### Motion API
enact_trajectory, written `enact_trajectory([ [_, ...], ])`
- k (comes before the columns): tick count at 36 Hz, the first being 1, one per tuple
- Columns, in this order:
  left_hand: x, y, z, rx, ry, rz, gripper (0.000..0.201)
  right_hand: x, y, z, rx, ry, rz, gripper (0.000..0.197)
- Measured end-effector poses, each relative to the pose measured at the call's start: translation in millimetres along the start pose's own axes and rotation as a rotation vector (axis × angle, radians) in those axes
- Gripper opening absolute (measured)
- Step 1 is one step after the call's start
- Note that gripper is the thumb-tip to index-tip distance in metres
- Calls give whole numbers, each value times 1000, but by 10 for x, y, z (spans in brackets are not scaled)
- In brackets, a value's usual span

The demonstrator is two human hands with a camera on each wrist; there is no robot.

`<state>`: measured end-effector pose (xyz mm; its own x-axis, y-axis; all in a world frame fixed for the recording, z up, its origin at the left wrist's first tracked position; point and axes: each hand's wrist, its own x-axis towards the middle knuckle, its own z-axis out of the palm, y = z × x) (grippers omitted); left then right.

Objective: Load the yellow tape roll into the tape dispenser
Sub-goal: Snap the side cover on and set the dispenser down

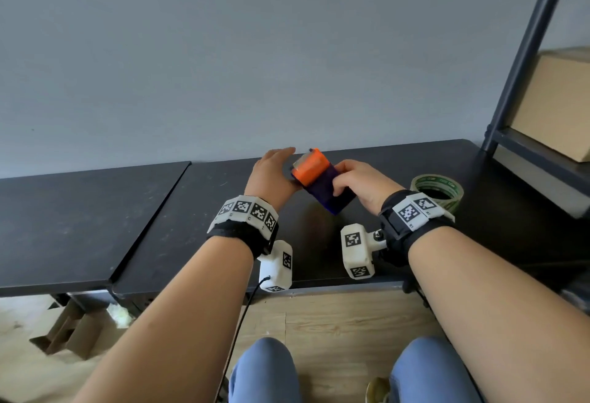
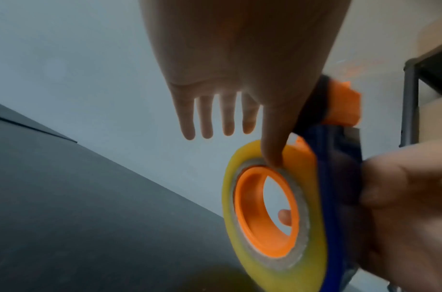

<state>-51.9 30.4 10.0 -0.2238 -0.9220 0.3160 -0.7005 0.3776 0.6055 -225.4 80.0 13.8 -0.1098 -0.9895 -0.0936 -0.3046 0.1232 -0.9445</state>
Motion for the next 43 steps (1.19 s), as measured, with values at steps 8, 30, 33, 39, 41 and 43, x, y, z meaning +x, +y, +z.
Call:
enact_trajectory([
  [8, 11, 240, -114, -242, 189, -4, 57, 22, -41, 40, 94, 93, 36, 27],
  [30, 26, 115, -180, -21, 320, -157, 22, 55, -82, 165, -85, 95, -105, 29],
  [33, 12, 72, -184, -1, 303, -165, 24, 69, -100, 224, -121, 106, -124, 27],
  [39, 9, -45, -142, -31, 297, -210, 25, 92, -114, 293, -162, 110, -141, 21],
  [41, 10, -64, -124, -14, 287, -199, 24, 100, -109, 304, -162, 114, -140, 20],
  [43, 19, -74, -109, 7, 273, -193, 25, 120, -99, 314, -151, 123, -135, 20],
])
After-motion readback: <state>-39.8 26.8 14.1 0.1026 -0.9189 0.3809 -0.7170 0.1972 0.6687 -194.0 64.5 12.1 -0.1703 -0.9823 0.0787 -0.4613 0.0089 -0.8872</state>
